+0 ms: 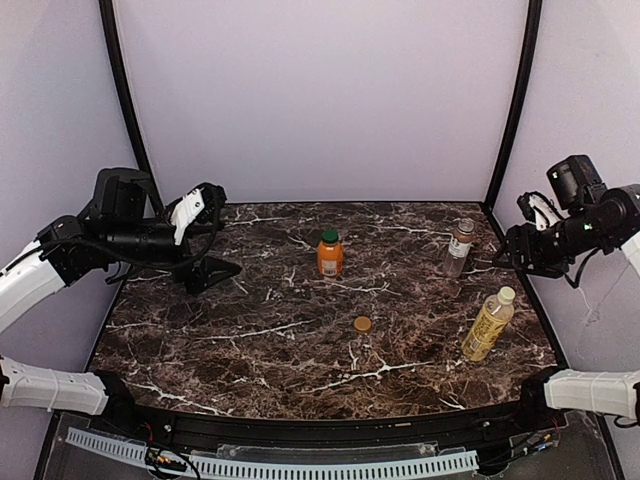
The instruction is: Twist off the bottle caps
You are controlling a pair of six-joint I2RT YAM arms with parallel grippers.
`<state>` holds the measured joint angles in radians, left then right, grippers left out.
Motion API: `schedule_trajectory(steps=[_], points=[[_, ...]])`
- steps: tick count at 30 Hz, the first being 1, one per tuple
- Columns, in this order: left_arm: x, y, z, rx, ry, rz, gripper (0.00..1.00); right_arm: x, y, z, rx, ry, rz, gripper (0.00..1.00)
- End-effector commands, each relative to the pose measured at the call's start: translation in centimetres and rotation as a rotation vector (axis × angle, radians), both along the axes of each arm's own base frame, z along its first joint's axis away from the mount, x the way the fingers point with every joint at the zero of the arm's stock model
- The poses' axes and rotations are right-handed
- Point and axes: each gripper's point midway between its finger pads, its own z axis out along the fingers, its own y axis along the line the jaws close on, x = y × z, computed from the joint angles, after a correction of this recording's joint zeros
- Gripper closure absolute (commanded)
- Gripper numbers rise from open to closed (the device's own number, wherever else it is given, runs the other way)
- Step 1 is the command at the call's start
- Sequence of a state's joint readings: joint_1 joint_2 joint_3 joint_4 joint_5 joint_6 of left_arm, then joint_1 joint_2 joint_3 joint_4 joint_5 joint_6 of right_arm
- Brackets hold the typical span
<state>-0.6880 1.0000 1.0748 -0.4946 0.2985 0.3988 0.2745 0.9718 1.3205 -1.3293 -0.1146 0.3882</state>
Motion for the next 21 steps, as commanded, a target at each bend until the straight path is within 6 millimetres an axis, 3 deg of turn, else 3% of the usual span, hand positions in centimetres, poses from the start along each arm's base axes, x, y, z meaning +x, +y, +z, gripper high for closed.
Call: schedule_trajectory(steps=[1, 6, 13, 18, 21], points=[[0.5, 1.5, 0.6, -0.058, 0.018, 0.042, 0.01, -3.5, -1.0, -2.2, -0.047, 0.151, -0.023, 0.26], [0.5, 2.1, 0.2, -0.063, 0.022, 0.055, 0.01, -3.9, -1.0, -1.5, -0.047, 0.138, -0.015, 0.24], [0.5, 1.7, 0.3, -0.074, 0.033, 0.041, 0.01, -5.2, -1.8, -5.6, -0.11, 0.26, -0.025, 0.26], [0.6, 1.6, 0.2, -0.071, 0.036, 0.037, 0.01, -4.7, -2.1, -5.0, -0.128, 0.236, -0.035, 0.34], [0.6, 1.5, 0.2, -0.072, 0.041, 0.036, 0.01, -4.9, -1.9, -5.7, -0.123, 0.266, -0.025, 0.36]])
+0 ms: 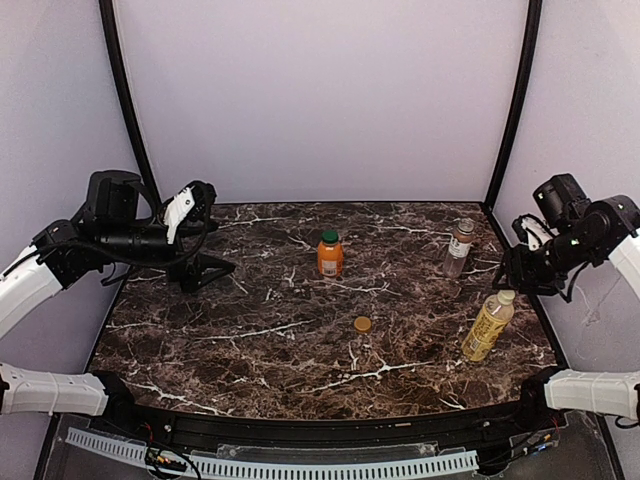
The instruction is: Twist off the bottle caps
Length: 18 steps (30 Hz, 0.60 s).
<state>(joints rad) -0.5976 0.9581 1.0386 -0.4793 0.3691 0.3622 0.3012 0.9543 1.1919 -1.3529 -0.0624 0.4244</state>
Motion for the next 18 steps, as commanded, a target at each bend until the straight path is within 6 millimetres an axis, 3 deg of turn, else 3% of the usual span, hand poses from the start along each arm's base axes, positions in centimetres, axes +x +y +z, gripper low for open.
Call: schedule_trajectory(steps=[1, 18], points=[[0.0, -0.2, 0.0, -0.014, 0.008, -0.009, 0.01, -3.4, -1.0, -1.7, -0.055, 0.153, 0.004, 0.37], [0.2, -0.3, 0.6, -0.021, 0.002, -0.01, 0.01, -3.8, -1.0, -2.9, -0.06, 0.18, -0.007, 0.51]])
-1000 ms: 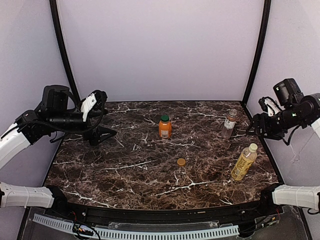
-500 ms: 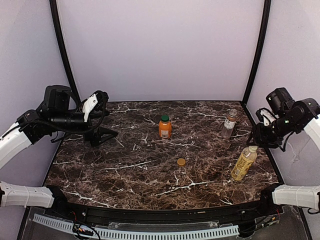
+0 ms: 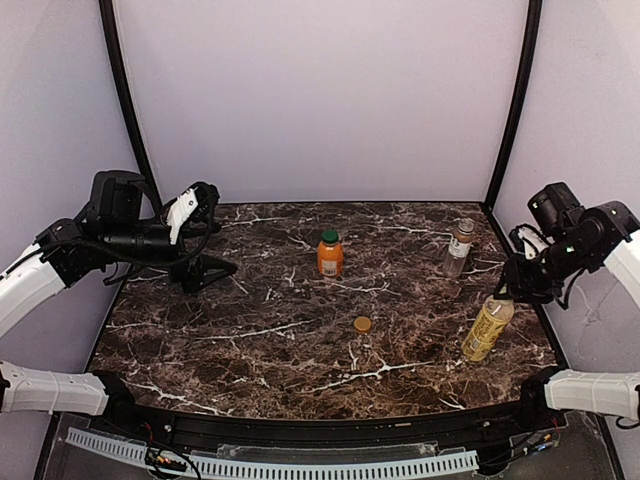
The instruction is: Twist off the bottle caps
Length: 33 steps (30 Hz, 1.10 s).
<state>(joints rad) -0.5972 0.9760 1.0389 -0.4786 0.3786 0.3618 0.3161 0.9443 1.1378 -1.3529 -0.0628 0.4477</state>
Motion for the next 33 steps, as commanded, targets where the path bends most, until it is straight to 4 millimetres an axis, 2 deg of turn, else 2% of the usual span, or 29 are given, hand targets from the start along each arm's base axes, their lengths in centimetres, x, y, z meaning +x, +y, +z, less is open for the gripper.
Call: schedule_trajectory(steps=[1, 9, 15, 16, 19, 20, 24, 28, 33], points=[[0.1, 0.0, 1.2, -0.028, -0.017, -0.002, 0.01, -3.0, -1.1, -1.3, -0.06, 0.133, 0.0, 0.52], [0.0, 0.0, 1.1, -0.025, -0.02, -0.005, 0.01, -2.6, -0.8, -1.5, -0.058, 0.133, 0.014, 0.71], [-0.1, 0.1, 0.9, -0.022, -0.02, -0.008, 0.01, -2.3, -0.3, -0.8, -0.04, 0.122, 0.04, 1.0], [-0.2, 0.1, 0.9, -0.021, -0.018, -0.012, 0.01, -2.2, 0.0, -0.4, -0.021, 0.109, 0.054, 1.0], [-0.5, -0.1, 0.6, -0.014, -0.016, -0.032, 0.01, -1.5, 3.4, 2.8, 0.152, 0.018, 0.175, 1.0], [-0.6, -0.1, 0.6, -0.013, -0.012, -0.038, 0.01, -1.3, 5.0, 4.5, 0.246, -0.028, 0.229, 1.0], [-1.2, -0.5, 0.2, -0.017, 0.018, -0.073, 0.03, 0.4, 8.9, 10.2, 0.466, -0.215, 0.356, 1.0], [-1.3, -1.2, 0.3, -0.035, 0.065, -0.097, 0.04, 3.1, 13.1, 12.9, 0.617, -0.315, 0.462, 1.0], [0.4, -2.1, 0.0, 0.033, 0.036, -0.078, 0.04, 6.2, 20.2, 15.8, 0.701, -0.43, 0.636, 1.0]])
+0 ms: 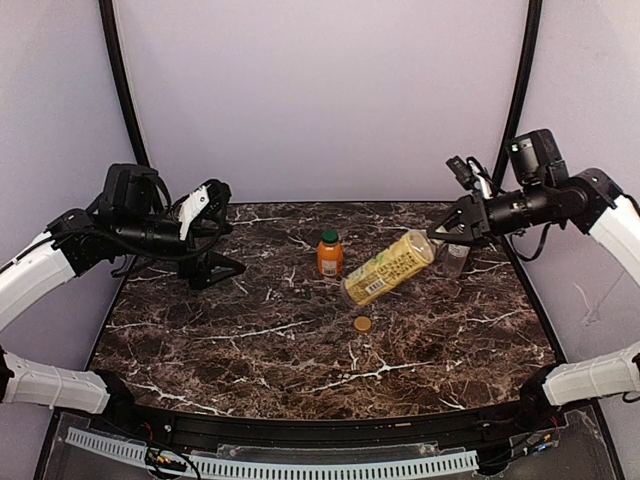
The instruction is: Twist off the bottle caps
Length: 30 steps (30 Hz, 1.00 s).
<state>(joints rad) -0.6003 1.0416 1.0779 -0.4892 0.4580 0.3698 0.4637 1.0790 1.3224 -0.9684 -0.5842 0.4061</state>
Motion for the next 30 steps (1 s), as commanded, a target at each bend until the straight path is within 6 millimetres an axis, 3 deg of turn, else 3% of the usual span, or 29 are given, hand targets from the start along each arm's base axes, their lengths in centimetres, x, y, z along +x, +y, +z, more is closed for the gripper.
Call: schedule_trajectory(steps=[1, 7, 13, 16, 23, 30], points=[[0.4, -1.1, 0.1, 0.056, -0.02, -0.022, 0.03, 3.8, 7.8, 5.3, 0.194, -0.204, 0.16, 1.0], [0.4, -4.1, -0.6, 0.136, -0.055, -0.099, 0.01, 6.1, 14.5, 5.4, 0.218, -0.208, 0.297, 1.0], [2.3, -5.1, -1.3, 0.221, -0.147, -0.056, 0.01, 5.0, 18.8, 5.4, 0.289, -0.181, 0.437, 1.0], [3.4, -5.2, -1.1, 0.227, -0.177, -0.013, 0.01, 4.5, 19.7, 5.1, 0.3, -0.168, 0.468, 1.0], [3.6, -5.6, -1.5, 0.224, -0.155, -0.007, 0.06, 3.5, 20.5, 5.2, 0.338, -0.164, 0.503, 1.0], [2.8, -6.0, -0.6, 0.186, -0.124, -0.035, 0.41, 3.7, 20.3, 4.9, 0.324, -0.167, 0.476, 1.0]])
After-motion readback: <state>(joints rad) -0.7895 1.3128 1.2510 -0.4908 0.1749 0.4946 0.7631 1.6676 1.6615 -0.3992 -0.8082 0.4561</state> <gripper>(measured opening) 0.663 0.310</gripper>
